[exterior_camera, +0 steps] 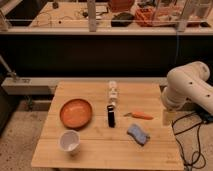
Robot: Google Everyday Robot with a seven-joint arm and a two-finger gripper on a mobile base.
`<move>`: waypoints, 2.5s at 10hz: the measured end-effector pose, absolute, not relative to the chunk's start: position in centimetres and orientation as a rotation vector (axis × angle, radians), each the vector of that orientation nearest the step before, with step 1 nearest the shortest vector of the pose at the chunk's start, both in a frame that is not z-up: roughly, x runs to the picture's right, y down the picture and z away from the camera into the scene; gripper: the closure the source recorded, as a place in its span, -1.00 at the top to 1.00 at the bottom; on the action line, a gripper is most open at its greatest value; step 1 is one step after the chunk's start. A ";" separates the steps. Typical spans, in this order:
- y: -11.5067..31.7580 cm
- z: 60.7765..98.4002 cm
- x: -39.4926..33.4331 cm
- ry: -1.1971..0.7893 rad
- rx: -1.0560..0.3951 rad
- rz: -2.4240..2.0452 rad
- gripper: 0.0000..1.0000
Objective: Knock the eraser over
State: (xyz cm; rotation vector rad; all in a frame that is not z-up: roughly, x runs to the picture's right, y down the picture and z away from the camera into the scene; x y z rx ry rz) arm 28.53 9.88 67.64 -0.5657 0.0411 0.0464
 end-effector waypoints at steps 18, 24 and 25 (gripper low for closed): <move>9.4 67.0 23.4 -0.016 -0.558 -0.034 -0.54; 9.9 67.6 20.5 -0.039 -0.549 -0.078 -0.98; 9.8 67.6 20.2 -0.042 -0.546 -0.085 -0.98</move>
